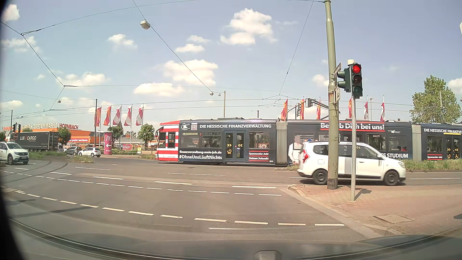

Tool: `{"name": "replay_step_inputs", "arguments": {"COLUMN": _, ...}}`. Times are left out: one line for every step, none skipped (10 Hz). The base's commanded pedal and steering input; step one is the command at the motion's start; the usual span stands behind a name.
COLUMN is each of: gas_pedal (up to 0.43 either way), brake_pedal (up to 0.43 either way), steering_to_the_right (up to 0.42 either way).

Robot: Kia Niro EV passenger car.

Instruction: Follow the waypoints while adhering to traffic rules and regulations

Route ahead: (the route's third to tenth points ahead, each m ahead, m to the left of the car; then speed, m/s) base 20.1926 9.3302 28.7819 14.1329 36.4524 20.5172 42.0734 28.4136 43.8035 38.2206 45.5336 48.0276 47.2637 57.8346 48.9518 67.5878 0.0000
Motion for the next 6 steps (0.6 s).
{"name": "replay_step_inputs", "arguments": {"gas_pedal": 0.000, "brake_pedal": 0.348, "steering_to_the_right": -0.049}}
{"name": "replay_step_inputs", "arguments": {"gas_pedal": 0.000, "brake_pedal": 0.348, "steering_to_the_right": -0.048}}
{"name": "replay_step_inputs", "arguments": {"gas_pedal": 0.000, "brake_pedal": 0.348, "steering_to_the_right": -0.048}}
{"name": "replay_step_inputs", "arguments": {"gas_pedal": 0.000, "brake_pedal": 0.348, "steering_to_the_right": -0.048}}
{"name": "replay_step_inputs", "arguments": {"gas_pedal": 0.000, "brake_pedal": 0.348, "steering_to_the_right": -0.049}}
{"name": "replay_step_inputs", "arguments": {"gas_pedal": 0.000, "brake_pedal": 0.354, "steering_to_the_right": -0.049}}
